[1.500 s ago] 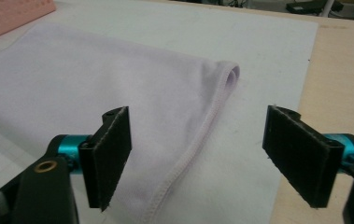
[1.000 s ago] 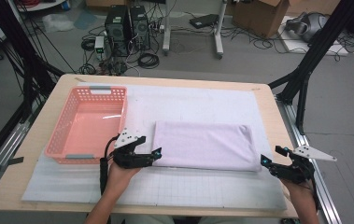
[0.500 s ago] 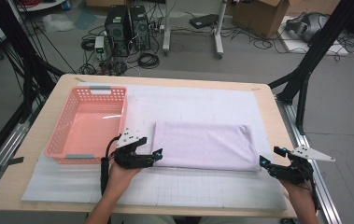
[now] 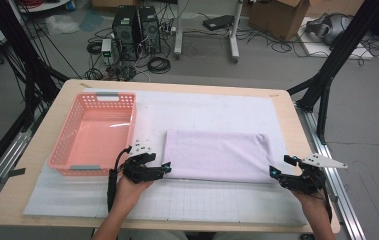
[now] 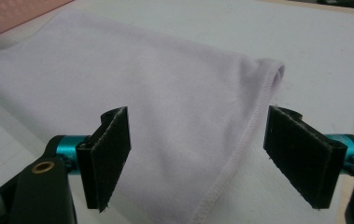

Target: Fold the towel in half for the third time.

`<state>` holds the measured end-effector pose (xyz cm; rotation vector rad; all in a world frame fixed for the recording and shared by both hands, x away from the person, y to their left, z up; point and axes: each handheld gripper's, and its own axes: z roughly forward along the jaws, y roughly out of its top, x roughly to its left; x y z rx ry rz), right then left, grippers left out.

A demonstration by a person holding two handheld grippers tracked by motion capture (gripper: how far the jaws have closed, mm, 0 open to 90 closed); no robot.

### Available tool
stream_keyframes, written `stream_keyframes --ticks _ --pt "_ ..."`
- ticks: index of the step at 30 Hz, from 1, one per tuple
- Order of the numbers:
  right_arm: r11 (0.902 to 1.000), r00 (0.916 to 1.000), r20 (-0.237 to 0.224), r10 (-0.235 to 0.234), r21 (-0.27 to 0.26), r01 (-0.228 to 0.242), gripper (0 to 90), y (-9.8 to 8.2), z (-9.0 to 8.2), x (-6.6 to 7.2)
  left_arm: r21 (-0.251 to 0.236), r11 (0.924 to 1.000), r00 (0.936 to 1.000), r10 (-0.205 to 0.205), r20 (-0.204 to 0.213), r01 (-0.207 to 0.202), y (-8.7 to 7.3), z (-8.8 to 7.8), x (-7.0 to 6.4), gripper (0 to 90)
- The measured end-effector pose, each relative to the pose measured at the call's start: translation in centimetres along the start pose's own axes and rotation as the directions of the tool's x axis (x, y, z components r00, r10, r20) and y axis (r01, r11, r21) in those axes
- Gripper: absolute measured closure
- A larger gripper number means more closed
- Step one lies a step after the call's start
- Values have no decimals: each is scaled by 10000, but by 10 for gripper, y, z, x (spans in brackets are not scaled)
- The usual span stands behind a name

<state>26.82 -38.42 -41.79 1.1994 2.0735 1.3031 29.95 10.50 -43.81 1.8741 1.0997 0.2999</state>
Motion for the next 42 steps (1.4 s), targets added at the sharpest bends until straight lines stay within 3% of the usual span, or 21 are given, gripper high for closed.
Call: stream_keyframes --ticks 7,12,17,20,24,30,37,42 --pt "9999 9998 -182 -120 119 122 222 2 7 5 570 9984 9996 28 288 -44 -4 3 -1 461" --pt "9997 9988 -442 -220 132 226 222 6 15 11 776 9970 9998 42 171 -56 -7 10 -6 497" --pt "9997 9968 -773 -225 42 229 222 12 26 19 825 9947 9980 631 -100 -621 -8 11 -14 554" --pt "9994 9954 -913 -304 112 316 222 14 32 23 849 9941 9977 673 14 -672 -8 13 -19 696" --pt "9993 9941 -1034 -325 173 344 222 18 39 28 829 9963 9995 229 233 -248 -8 14 -16 787" --pt "9999 9921 -1252 -68 135 86 218 29 55 30 641 9978 9993 -215 320 194 -10 14 -14 803" --pt "9979 9806 -1960 48 641 79 208 59 96 39 686 9969 9983 -419 411 390 -10 14 -12 803" --pt "9953 9715 -2335 -420 751 611 234 82 126 52 696 9963 9970 -552 535 514 -9 13 -10 802"
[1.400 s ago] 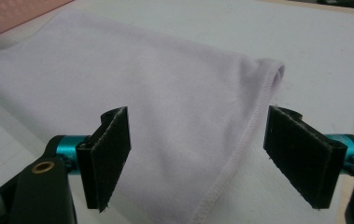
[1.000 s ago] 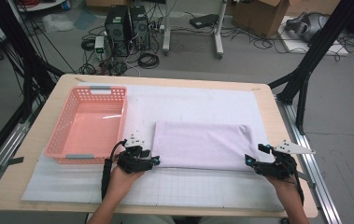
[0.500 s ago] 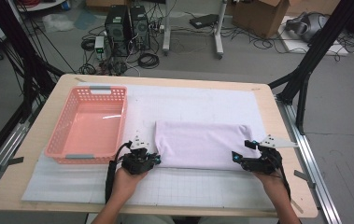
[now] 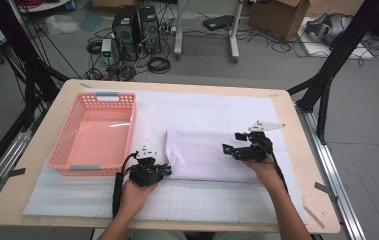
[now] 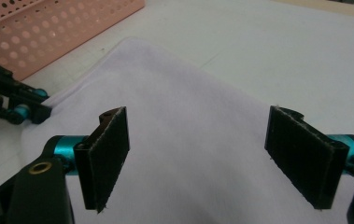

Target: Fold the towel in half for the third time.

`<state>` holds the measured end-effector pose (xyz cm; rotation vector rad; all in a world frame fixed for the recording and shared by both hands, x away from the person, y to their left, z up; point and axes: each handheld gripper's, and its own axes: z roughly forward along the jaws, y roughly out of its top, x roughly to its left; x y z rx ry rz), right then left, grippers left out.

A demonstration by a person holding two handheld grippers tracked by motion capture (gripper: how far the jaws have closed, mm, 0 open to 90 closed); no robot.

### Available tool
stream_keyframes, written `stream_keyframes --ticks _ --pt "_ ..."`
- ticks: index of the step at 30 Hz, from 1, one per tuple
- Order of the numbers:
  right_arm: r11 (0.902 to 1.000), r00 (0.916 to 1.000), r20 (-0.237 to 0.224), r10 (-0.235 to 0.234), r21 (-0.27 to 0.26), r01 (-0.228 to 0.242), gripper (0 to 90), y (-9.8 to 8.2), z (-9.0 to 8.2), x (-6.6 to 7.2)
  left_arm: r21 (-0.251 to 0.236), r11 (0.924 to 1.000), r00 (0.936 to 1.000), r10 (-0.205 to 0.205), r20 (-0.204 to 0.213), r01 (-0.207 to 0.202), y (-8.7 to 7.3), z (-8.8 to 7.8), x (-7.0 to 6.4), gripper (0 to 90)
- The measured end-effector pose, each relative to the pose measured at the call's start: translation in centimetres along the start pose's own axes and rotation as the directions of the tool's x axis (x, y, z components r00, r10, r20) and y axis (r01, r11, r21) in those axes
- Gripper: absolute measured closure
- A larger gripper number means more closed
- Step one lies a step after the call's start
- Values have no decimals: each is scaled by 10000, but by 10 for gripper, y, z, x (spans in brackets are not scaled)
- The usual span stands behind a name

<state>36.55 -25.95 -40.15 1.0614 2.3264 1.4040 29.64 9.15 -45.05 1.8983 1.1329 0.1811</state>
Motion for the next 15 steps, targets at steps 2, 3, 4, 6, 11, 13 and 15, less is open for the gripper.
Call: stream_keyframes --ticks 2,3,4,6,11,13,15 --pt "9997 9998 -116 -184 144 186 262 9 13 3 -4 10000 10000 -57 57 57 0 -1 1 803" --pt "9994 9996 -175 -220 250 225 264 13 20 4 -2 10000 9999 -81 84 81 0 -1 1 804" --pt "9991 9994 -242 -236 344 244 270 17 27 5 -30 9999 9998 -152 112 152 0 -2 1 805" --pt "9978 9990 -319 -308 579 326 282 24 40 8 22 9999 9998 -151 163 150 1 -3 2 806" --pt "9899 9961 -395 -787 1154 828 322 41 71 13 7 9998 9995 -208 216 208 0 -2 3 806" --pt "9876 9957 -471 -801 1315 856 337 47 83 15 -4 9998 9996 -186 206 186 0 -2 3 807" --pt "9845 9952 -458 -867 1489 927 358 51 95 17 -18 9999 9997 -157 167 157 0 -2 3 808"
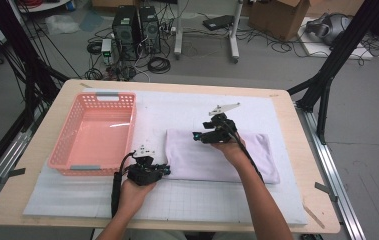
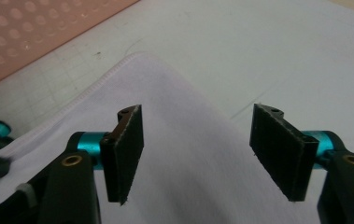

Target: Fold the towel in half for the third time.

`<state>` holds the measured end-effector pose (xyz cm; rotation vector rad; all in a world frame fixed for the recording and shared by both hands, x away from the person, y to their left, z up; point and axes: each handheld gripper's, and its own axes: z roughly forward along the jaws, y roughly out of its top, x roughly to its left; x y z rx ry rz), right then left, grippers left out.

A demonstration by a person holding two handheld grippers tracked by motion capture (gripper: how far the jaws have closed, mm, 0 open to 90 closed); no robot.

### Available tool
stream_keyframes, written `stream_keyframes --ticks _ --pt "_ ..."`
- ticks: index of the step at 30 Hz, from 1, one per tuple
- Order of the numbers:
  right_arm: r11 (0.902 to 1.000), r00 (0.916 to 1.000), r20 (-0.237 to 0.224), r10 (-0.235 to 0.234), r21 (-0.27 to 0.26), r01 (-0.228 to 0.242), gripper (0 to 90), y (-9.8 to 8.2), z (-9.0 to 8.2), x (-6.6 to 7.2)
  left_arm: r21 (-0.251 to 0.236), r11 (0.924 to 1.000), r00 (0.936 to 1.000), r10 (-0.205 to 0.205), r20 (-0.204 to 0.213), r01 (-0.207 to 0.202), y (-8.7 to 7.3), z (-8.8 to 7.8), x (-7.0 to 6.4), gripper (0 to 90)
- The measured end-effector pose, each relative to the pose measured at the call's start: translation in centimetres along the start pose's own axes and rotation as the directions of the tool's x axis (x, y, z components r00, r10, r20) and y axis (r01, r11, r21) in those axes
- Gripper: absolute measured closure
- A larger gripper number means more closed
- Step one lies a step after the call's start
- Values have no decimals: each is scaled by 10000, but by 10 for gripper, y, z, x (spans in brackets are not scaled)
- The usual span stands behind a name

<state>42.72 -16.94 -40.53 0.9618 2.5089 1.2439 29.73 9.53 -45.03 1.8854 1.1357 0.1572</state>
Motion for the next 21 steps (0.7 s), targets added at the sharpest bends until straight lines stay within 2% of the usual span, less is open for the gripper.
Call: stream_keyframes --ticks 7,12,17,21 --pt "9978 9994 -100 -335 565 340 397 13 32 6 13 9998 9998 -208 79 208 0 0 1 809" --pt "9941 9990 -154 -415 999 429 406 12 48 9 49 9997 9996 -244 125 243 0 -2 3 810" --pt "9913 9984 -234 -510 1203 534 406 17 63 14 52 9996 9995 -294 150 293 0 -2 3 811" --pt "9884 9966 -340 -753 1300 791 428 26 75 20 51 9994 9993 -337 165 336 0 -3 4 812"
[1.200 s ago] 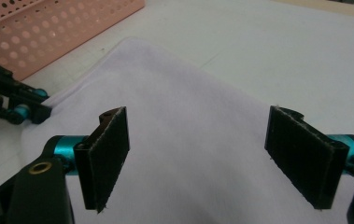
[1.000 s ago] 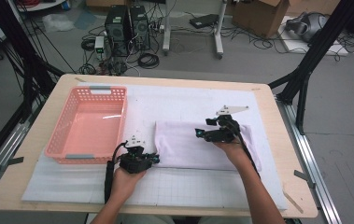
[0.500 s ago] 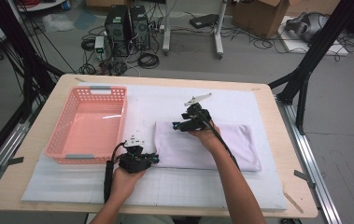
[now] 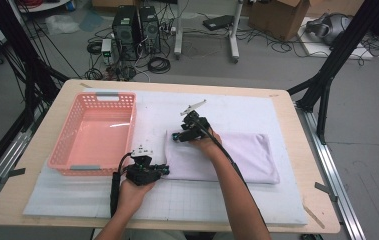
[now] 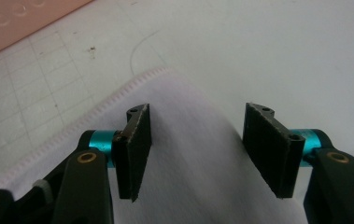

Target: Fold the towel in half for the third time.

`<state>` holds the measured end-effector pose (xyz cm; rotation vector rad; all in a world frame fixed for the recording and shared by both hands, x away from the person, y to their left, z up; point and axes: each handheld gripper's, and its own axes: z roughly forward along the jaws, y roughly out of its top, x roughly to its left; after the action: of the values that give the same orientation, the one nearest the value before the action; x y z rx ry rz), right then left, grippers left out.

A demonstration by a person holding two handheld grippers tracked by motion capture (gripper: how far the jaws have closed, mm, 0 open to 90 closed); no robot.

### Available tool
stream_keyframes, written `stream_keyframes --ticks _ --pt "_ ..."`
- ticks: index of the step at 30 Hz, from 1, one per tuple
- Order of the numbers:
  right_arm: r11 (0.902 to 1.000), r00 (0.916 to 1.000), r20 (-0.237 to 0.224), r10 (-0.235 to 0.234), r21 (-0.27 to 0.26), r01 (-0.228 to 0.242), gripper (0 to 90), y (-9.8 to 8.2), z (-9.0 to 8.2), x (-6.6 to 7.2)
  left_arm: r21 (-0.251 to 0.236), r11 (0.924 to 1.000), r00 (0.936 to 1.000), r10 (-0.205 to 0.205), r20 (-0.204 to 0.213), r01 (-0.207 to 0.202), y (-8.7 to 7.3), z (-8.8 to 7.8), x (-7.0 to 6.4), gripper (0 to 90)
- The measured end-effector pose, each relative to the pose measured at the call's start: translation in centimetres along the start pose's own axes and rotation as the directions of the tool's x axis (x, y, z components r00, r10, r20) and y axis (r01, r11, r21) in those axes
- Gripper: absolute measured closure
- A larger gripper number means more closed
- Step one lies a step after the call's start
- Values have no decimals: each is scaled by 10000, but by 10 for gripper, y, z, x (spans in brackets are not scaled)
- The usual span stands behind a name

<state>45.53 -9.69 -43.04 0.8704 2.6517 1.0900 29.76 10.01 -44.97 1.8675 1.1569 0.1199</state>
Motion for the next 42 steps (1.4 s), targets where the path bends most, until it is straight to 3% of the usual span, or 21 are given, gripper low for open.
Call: stream_keyframes --ticks 4,7,8,11,15,18,23,26,33,42 --pt "9988 9993 -145 -356 320 361 543 3 9 2 7 10000 10000 -30 -31 30 0 -1 1 819" --pt "9987 9979 -561 -338 354 359 784 2 6 -2 -33 10000 10000 -34 -76 34 0 -2 1 825" --pt "9984 9977 -536 -425 340 443 808 2 6 -1 -22 10000 10000 3 -80 -3 0 -3 1 827" --pt "9966 9961 -513 -712 375 731 832 4 5 3 -135 9999 10000 34 -65 -35 1 -7 0 829" --pt "9985 9954 -784 -545 -25 545 835 7 3 5 -655 9978 9999 -46 161 57 7 -23 -2 832" --pt "9969 9929 -1131 -376 -724 295 835 10 -1 8 -1279 9917 9993 -74 359 120 14 -39 0 832" --pt "9812 9883 -1521 -107 -1920 -189 835 17 -17 8 -1912 9807 9963 -243 830 398 23 -51 1 832" --pt "9735 9876 -1568 3 -2259 -362 834 17 -31 2 -1957 9803 9937 -40 1120 261 31 -45 -9 832" --pt "9686 9917 -1285 23 -2464 -342 834 6 -57 -13 -1777 9840 9838 455 1737 -141 48 -18 -34 831" --pt "9568 9950 -758 643 -2785 -831 834 -30 -91 -40 -1402 9886 9713 852 2221 -547 65 18 -61 830"
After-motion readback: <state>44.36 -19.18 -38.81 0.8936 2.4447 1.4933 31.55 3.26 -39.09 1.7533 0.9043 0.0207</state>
